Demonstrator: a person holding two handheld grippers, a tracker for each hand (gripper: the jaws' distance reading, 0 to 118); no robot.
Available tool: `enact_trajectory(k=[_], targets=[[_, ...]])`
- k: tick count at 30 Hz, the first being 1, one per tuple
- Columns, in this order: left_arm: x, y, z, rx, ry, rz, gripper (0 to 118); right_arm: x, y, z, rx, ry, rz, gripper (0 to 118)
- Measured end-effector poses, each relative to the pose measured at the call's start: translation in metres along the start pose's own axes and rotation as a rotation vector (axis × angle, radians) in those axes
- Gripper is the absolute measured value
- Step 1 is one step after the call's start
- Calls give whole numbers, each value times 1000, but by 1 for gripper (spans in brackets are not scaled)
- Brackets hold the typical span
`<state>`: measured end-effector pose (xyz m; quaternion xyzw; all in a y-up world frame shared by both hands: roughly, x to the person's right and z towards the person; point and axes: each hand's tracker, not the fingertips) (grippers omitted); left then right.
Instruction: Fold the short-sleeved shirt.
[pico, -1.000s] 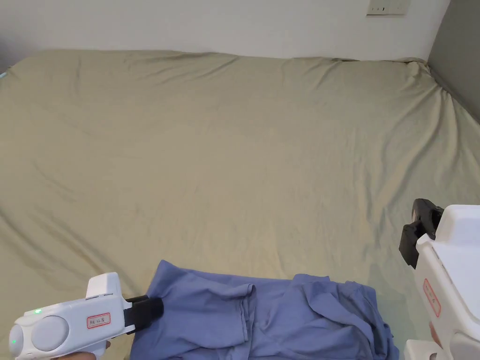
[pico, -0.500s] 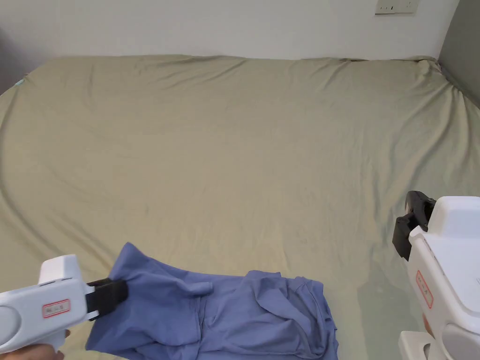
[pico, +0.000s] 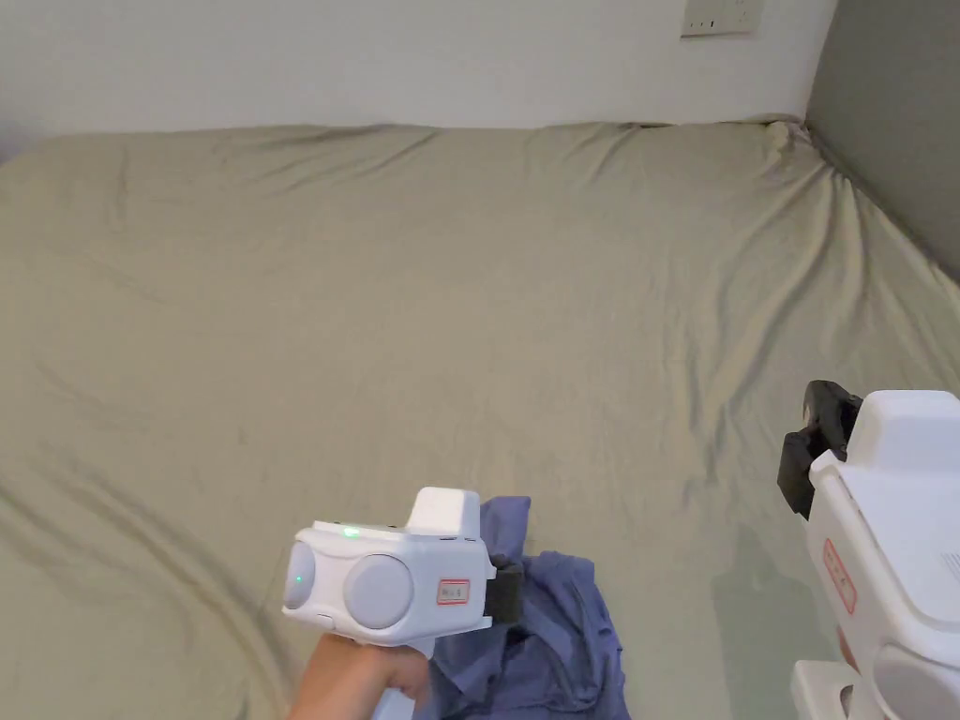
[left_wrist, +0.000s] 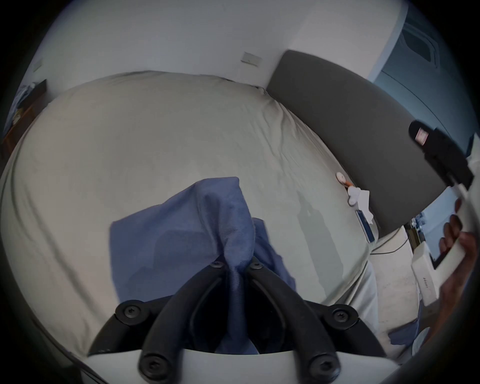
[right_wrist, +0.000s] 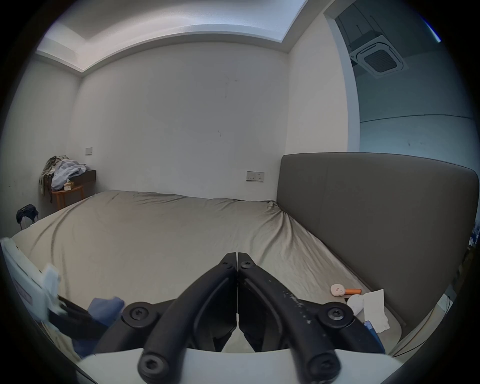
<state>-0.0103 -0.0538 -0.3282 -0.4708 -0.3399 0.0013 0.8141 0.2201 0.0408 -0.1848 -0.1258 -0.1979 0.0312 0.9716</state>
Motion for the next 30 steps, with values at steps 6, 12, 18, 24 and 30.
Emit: enact_trajectory(k=[6, 12, 18, 24, 30], targets=[[22, -11, -55, -77, 23, 14, 37, 15, -3, 4, -10, -32, -7, 2], [27, -10, -32, 73, -94, 39, 115, 17, -5, 4, -15, -46, -12, 2], [29, -3, 26, 396, 47, -93, 94, 14, -2, 4, -8, -40, -18, 2], [10, -10, 44, 498, 138, -66, 13, 9, -2, 6, -3, -30, -20, 2], [4, -33, 11, 386, 188, -88, 0, 9, -3, 7, -9, -26, -22, 2]])
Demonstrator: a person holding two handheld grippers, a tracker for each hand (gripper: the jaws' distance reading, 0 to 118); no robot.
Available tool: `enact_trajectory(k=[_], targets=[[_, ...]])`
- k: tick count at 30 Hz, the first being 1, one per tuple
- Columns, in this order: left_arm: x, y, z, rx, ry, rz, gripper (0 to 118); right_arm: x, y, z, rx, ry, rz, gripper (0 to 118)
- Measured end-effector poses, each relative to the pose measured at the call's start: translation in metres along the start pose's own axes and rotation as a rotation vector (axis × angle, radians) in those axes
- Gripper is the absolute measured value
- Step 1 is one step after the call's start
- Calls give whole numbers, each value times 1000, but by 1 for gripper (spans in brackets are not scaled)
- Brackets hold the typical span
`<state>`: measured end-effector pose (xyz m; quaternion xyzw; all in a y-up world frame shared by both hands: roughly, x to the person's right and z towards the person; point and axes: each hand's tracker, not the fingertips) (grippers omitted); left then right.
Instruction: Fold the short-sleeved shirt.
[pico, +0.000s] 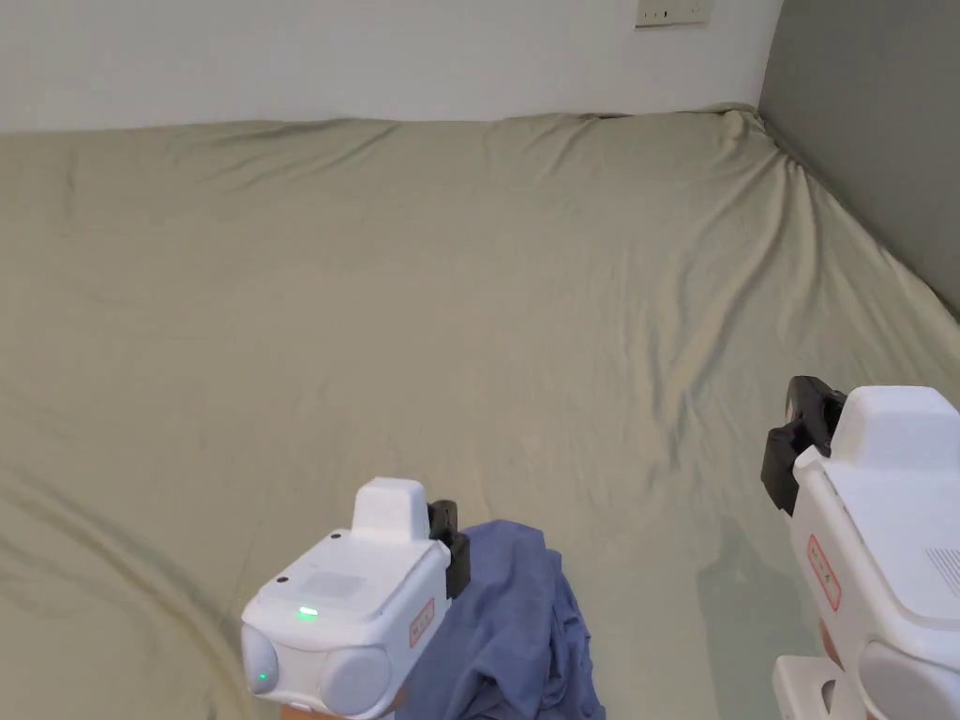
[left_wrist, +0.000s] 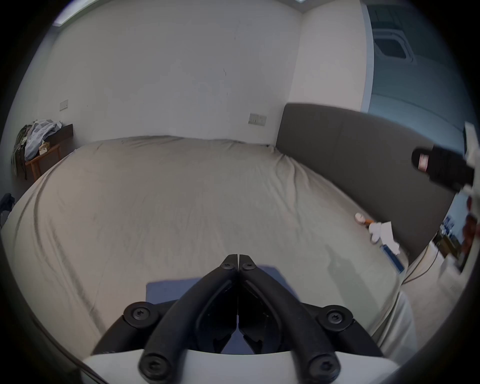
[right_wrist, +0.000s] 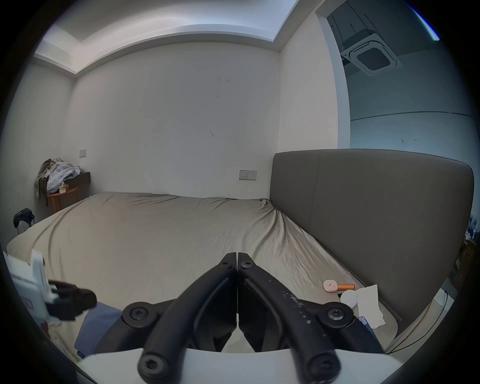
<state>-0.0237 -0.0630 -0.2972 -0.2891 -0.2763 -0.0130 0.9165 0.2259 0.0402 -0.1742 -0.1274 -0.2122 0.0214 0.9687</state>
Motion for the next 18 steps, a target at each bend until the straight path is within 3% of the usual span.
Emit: enact_trajectory(k=[9, 13, 18], targets=[[48, -49, -37, -156, -86, -77, 0, 13, -2, 1, -11, -22, 3, 2], [70, -68, -66, -230, -62, -98, 0, 20, -2, 2, -13, -38, 0, 2], [80, -85, -73, -199, -25, -132, 0, 24, -3, 3, -18, -50, 3, 2]])
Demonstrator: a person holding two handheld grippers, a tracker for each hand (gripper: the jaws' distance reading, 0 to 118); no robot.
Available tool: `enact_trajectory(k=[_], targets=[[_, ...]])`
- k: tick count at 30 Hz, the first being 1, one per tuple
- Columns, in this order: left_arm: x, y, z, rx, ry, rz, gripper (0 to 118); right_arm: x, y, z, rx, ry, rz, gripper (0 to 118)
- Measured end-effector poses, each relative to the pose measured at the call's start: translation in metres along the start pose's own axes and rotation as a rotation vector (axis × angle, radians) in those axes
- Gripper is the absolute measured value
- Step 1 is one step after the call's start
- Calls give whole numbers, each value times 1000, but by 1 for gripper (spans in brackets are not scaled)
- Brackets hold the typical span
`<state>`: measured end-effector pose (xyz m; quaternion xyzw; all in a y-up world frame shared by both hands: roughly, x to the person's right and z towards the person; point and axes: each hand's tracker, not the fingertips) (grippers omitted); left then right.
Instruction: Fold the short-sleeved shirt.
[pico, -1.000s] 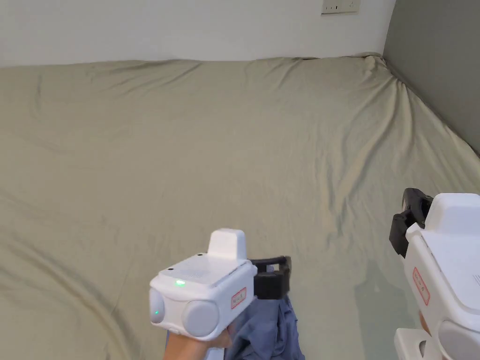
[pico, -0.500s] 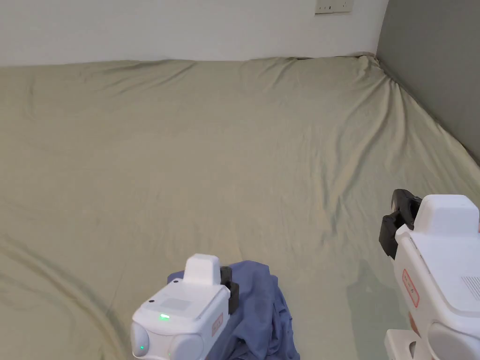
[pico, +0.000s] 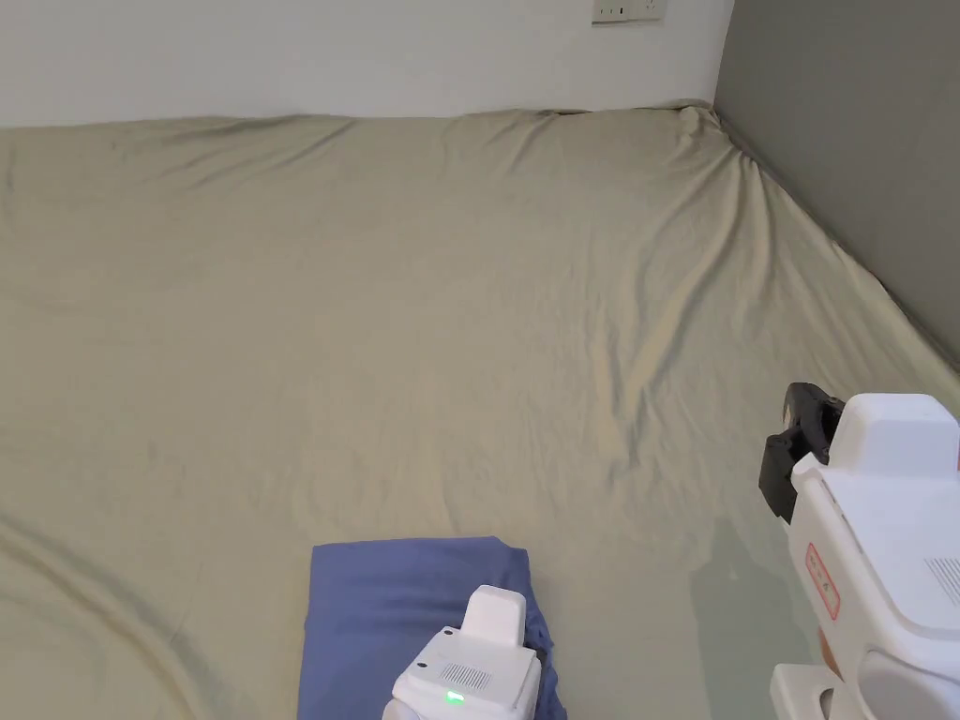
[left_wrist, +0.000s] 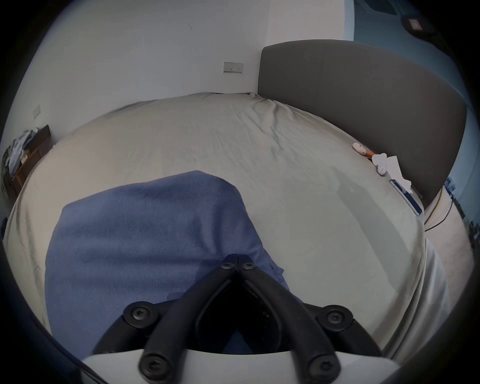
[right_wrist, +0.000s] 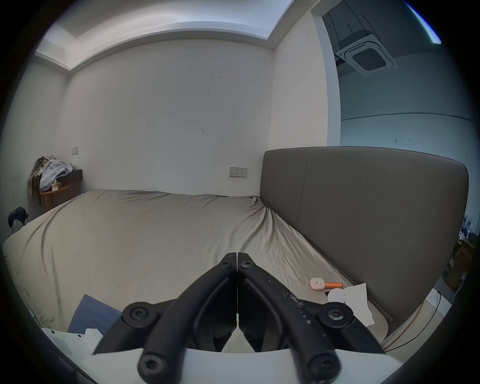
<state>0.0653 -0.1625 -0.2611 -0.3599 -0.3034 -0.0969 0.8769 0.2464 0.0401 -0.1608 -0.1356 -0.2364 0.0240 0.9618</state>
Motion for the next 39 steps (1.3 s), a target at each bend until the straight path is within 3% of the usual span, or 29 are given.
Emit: enact_trajectory(k=[4, 10, 22, 31, 39], targets=[[-13, 12, 11, -7, -33, 6, 0, -1, 0, 1, -2, 3, -1, 2], [-39, 65, 88, 249, -60, 55, 0, -12, 12, 7, 29, 30, 2, 2], [-127, 132, 187, 604, 206, 25, 0, -45, 35, 18, 114, 83, 3, 2], [-190, 121, 205, 634, 389, 54, 0, -58, 40, 19, 147, 104, 13, 2], [-206, 115, 209, 637, 421, 90, 0, -68, 36, 17, 130, 130, 21, 2]])
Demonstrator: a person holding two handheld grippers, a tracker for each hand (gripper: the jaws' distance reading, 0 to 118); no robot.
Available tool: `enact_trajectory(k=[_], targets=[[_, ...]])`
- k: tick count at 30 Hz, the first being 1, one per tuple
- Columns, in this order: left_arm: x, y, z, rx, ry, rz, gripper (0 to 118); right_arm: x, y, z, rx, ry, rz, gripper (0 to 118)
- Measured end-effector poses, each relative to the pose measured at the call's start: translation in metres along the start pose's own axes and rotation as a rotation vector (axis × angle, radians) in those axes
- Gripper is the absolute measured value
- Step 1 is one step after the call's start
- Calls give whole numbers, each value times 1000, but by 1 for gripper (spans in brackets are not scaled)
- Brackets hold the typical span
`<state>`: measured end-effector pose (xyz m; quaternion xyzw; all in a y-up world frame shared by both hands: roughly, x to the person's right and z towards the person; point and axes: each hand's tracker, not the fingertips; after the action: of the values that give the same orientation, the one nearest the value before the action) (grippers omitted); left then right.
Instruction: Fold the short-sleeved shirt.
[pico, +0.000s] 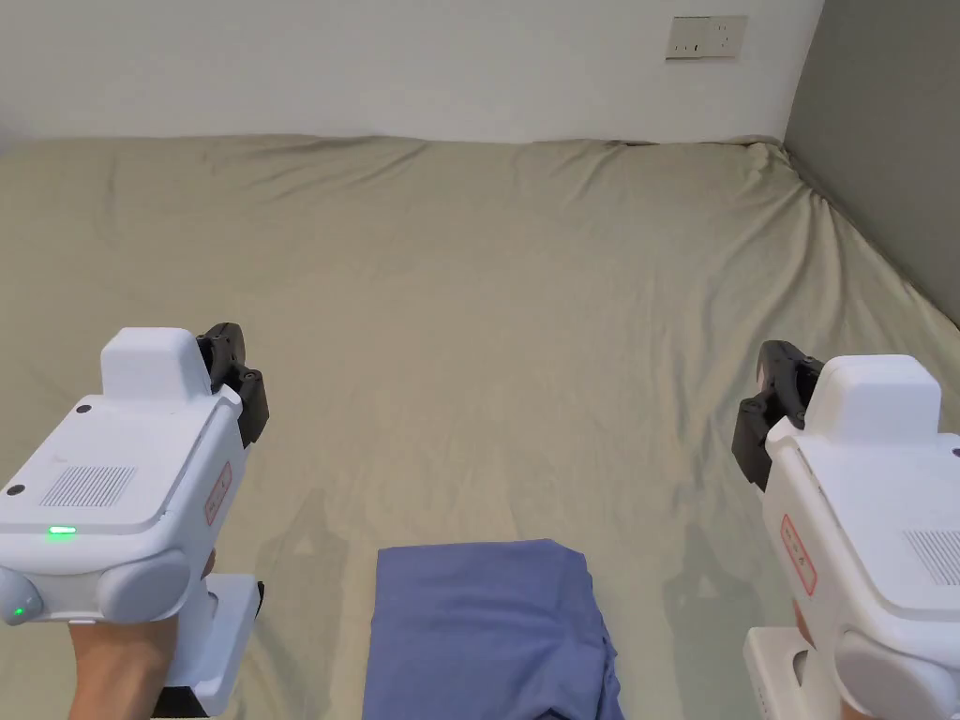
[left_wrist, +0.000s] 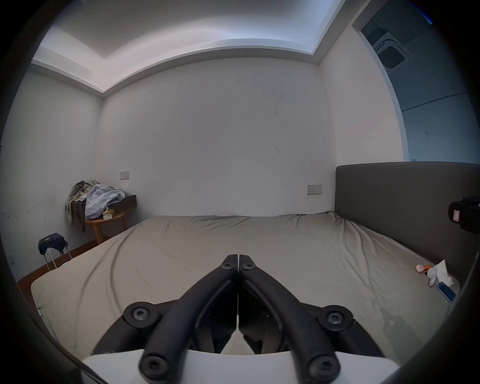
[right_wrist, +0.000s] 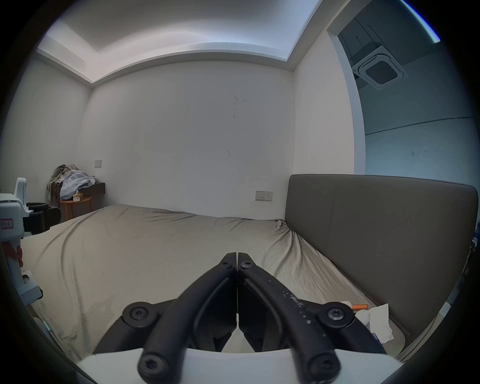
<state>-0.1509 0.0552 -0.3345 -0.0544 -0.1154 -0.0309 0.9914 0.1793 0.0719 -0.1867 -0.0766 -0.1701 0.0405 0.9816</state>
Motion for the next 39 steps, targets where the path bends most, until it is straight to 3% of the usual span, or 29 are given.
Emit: enact_trajectory(k=[8, 14, 23, 25, 31, 33, 34, 36, 37, 38, 39], targets=[[2, -8, 2, -20, -18, 10, 0, -40, -54, -20, -208, 147, -40, 2], [0, -21, 5, -55, -27, 16, 0, -81, -115, -44, -421, 225, -11, 2], [-3, -45, 8, -140, -51, 40, 0, -113, -205, -59, -725, 219, 59, 2], [-2, -51, 6, -172, -62, 53, 0, -112, -220, -59, -732, 209, 54, 2], [-1, -88, -14, -487, -163, 230, 2, -105, -212, -64, -749, 224, 8, 2], [0, -107, -24, -607, -208, 307, 13, -102, -213, -64, -748, 231, -5, 2], [0, -116, -28, -683, -241, 347, 26, -101, -214, -64, -747, 235, -6, 2], [3, -135, -39, -788, -270, 424, 86, -102, -213, -63, -746, 243, 1, 2], [5, -143, -45, -845, -287, 431, 108, -101, -213, -63, -747, 245, 2, 2], [7, -151, -48, -880, -297, 446, 118, -100, -213, -64, -748, 247, -1, 2], [8, -155, -50, -887, -304, 456, 118, -99, -213, -63, -748, 248, -7, 2]])
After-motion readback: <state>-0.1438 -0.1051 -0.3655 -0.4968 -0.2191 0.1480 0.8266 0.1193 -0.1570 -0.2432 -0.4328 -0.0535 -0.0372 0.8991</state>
